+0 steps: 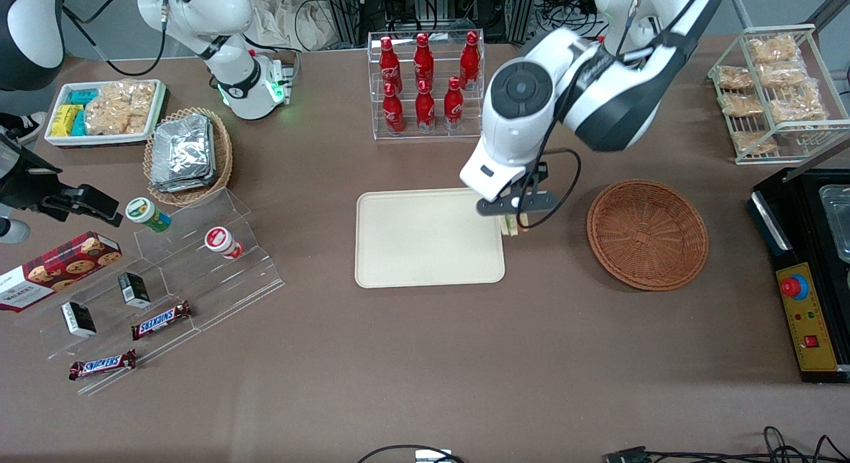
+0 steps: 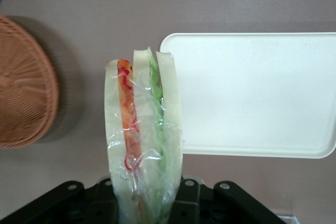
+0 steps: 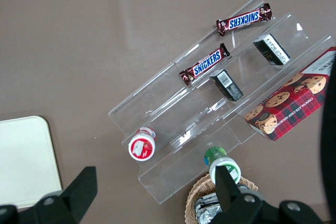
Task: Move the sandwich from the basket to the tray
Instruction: 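Carry the sandwich over to the cream tray with the left gripper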
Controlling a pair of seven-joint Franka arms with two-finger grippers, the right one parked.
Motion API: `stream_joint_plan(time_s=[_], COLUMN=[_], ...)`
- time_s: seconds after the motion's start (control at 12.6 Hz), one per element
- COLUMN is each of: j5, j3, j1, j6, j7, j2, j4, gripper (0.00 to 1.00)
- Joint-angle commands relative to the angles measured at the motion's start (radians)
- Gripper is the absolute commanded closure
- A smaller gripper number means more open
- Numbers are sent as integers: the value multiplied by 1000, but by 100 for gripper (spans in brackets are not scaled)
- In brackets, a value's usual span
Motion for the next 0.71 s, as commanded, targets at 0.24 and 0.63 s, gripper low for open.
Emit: stream_joint_plan(time_s=[0.24, 0.63], j5=[106, 304], j3=[-6, -4], j1=[2, -6], j6=[330, 478], j7=[-26, -199], j2=[101, 276], j4=[-231, -279], gripper=[72, 71])
